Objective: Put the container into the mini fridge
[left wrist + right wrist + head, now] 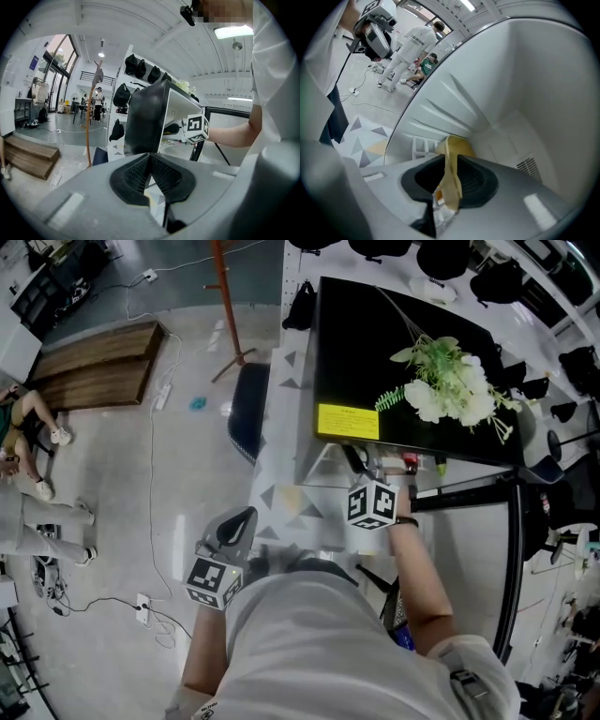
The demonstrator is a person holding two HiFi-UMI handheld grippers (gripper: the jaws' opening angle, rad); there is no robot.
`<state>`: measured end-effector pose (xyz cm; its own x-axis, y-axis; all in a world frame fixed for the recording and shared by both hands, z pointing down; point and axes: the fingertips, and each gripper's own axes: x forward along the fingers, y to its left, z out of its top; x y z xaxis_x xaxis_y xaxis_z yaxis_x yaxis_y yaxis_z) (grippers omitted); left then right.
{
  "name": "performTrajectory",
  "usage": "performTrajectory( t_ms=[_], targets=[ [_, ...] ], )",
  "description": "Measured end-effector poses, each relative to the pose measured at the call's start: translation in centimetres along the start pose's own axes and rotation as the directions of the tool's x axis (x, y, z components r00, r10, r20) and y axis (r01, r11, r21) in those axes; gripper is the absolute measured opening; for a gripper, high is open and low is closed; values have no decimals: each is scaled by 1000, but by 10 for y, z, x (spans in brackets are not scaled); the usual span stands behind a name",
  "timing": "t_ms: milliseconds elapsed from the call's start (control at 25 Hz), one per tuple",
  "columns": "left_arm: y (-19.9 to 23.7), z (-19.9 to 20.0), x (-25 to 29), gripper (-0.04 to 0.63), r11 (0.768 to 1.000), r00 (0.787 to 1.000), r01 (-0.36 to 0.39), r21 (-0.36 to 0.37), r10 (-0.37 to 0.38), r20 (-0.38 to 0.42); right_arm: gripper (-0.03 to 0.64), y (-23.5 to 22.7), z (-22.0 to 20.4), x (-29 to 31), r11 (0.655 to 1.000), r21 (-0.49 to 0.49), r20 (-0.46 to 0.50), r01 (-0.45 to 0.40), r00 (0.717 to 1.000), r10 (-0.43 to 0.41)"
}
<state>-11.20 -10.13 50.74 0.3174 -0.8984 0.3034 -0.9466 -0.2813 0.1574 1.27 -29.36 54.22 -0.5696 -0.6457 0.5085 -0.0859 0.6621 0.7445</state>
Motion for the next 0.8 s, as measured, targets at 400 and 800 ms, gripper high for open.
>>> performTrajectory(
  t_ms=[400,800],
  targets=[
    [-9,6,11,9,993,994,109,38,-109,-1,72,-17,12,-49,966,243,27,88,995,-97],
    [-37,11,29,9,954,957,289,85,-288,-24,3,-7,5,-113,851,505,-16,144,987,-157]
  ],
)
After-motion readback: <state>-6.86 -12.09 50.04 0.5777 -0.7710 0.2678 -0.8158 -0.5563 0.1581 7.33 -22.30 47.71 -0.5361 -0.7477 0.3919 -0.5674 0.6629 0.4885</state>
